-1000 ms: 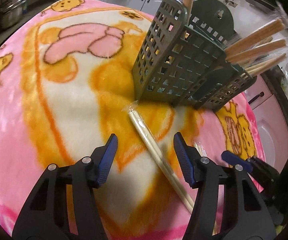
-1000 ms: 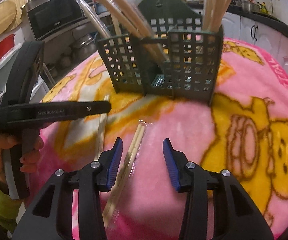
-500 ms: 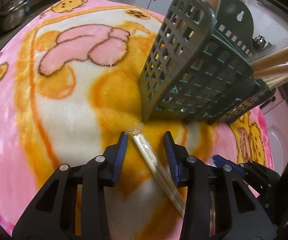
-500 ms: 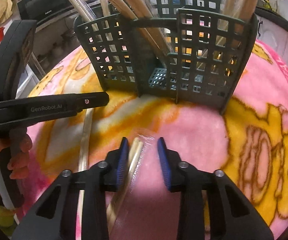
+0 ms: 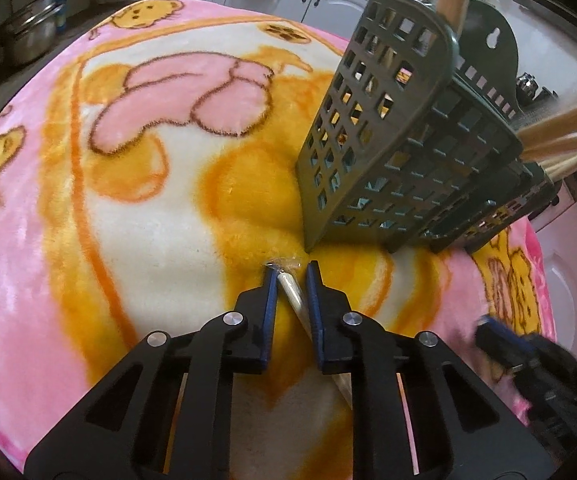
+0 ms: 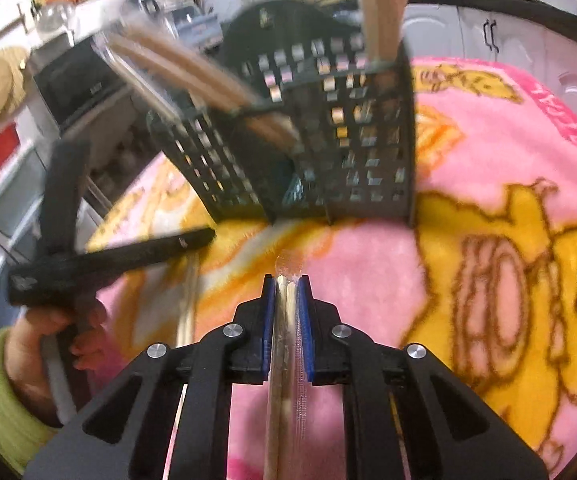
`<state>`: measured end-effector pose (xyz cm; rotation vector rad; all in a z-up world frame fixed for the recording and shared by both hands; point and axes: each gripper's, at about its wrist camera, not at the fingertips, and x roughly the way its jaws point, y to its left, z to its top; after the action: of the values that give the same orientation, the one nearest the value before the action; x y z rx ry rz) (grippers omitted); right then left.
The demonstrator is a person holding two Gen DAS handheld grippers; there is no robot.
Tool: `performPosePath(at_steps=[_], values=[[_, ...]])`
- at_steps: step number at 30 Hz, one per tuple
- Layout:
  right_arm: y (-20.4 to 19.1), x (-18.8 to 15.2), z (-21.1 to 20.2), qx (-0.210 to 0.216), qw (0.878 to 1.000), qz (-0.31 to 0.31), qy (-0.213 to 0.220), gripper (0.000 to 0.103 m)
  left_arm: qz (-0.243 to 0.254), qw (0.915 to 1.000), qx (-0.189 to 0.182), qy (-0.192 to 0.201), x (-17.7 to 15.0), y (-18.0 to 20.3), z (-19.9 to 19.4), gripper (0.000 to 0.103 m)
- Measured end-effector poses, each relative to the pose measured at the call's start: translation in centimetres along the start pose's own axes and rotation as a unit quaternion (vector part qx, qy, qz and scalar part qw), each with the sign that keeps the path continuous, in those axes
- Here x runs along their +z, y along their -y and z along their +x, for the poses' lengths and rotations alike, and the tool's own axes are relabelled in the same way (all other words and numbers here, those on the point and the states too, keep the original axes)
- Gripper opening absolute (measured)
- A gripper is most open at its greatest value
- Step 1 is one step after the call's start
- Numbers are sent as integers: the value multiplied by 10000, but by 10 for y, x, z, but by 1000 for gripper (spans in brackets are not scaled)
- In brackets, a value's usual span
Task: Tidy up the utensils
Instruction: 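Grasp a wrapped chopstick with the left gripper while the right gripper grasps another, then lift both held chopsticks upright and carry them above the green basket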
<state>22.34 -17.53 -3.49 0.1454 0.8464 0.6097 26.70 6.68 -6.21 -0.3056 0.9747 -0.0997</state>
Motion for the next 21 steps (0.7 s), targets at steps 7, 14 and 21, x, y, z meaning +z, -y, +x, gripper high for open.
performPosePath(at_steps=[7,14,21], values=[[-3,11,-47,2,9978,-147,645,11,140,9999,33,40,-15,3,-8,9],[-9,14,-67,-83,9941,-299,1044,11,133,9996,-187,162,-21,5,-30,5],[-22,21,-94,-96,9890,-461,1404,11,487,9947,-333,846,-17,29,-89,3]])
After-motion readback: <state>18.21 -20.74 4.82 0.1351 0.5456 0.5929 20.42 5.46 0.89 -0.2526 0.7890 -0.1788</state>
